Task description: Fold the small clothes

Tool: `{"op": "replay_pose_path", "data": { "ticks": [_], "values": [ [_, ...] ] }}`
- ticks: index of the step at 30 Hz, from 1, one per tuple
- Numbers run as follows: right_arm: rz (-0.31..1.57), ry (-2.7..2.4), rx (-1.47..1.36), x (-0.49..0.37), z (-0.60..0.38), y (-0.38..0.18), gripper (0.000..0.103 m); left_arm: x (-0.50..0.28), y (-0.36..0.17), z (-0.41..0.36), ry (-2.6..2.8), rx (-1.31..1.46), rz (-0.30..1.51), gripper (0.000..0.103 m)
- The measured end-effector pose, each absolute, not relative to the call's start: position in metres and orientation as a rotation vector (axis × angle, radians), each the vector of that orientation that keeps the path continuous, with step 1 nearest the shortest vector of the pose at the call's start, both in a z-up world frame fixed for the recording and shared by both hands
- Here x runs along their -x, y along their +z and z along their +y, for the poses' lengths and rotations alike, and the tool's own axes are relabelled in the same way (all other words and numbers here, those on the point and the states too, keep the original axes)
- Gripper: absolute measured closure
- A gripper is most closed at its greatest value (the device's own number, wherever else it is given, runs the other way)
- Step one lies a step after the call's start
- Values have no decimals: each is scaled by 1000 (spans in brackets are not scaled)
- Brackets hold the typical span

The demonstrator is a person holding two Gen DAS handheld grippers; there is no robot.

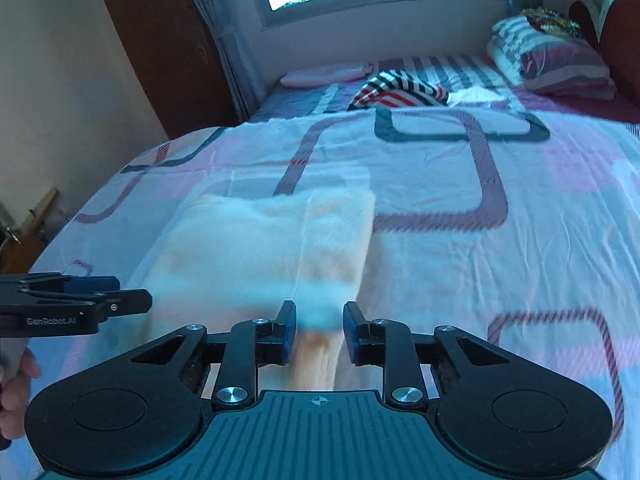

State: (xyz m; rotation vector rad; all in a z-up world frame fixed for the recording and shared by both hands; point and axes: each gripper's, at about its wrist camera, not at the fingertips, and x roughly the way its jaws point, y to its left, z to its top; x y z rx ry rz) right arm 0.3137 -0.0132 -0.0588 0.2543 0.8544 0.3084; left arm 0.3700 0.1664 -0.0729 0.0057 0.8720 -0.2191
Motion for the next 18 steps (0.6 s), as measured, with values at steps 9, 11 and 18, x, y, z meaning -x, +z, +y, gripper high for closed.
{"op": "replay_pose_path", "data": {
  "ticks": [9, 11, 18],
  "values": [
    [947, 317, -282, -256, -12, -83, 77, -308, -91, 156, -167, -77, 916, 40],
    [959, 316, -274, -245, -12, -90, 77, -297, -95, 159, -156, -63, 928, 40],
    [953, 318, -288, -223, -18, -93, 77, -266, -101, 167, -110, -20, 935, 34]
  ]
}}
